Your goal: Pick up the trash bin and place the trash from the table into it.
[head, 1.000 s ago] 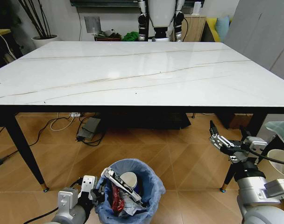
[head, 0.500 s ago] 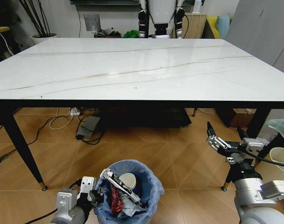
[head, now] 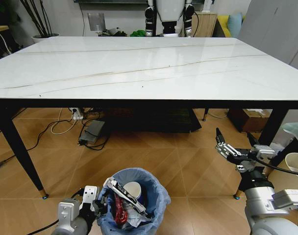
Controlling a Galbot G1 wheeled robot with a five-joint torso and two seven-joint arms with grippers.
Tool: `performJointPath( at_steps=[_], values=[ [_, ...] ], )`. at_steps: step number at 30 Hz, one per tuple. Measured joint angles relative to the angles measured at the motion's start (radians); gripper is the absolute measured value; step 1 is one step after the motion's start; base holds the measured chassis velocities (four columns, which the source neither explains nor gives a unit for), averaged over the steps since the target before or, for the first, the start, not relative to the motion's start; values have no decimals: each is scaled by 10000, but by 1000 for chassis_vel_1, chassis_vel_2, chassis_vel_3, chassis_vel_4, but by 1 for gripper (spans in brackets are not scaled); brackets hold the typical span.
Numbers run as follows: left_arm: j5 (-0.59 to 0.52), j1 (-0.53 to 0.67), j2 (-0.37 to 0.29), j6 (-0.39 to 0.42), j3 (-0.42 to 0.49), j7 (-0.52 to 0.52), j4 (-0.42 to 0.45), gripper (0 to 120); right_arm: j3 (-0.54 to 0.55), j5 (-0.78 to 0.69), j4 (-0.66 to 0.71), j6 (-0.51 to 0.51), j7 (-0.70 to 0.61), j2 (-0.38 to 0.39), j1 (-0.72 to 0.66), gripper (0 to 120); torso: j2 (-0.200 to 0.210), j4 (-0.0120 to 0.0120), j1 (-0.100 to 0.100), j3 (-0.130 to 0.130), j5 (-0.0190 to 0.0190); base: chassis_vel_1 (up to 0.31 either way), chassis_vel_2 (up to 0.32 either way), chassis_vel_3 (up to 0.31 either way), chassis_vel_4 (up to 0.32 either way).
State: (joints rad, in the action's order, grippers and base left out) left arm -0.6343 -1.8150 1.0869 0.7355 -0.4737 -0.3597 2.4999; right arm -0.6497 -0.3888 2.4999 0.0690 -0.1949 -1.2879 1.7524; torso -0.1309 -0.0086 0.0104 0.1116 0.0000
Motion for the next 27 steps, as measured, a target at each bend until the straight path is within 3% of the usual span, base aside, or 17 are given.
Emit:
performJointPath(
  at_steps=[16, 27],
  values=[
    [-40, -7, -32, 0, -106, 0, 0, 0, 12, 138, 0, 0, -9, -31, 54, 100, 538, 0, -97, -430, 0, 0, 0, 0, 0],
    [-66, -115, 63, 0, -267, -38, 0, 0, 47, 160, 0, 8, -18, -40, 5, 100, 1054, 0, -100, -925, 0, 0, 0, 0, 0]
  ],
)
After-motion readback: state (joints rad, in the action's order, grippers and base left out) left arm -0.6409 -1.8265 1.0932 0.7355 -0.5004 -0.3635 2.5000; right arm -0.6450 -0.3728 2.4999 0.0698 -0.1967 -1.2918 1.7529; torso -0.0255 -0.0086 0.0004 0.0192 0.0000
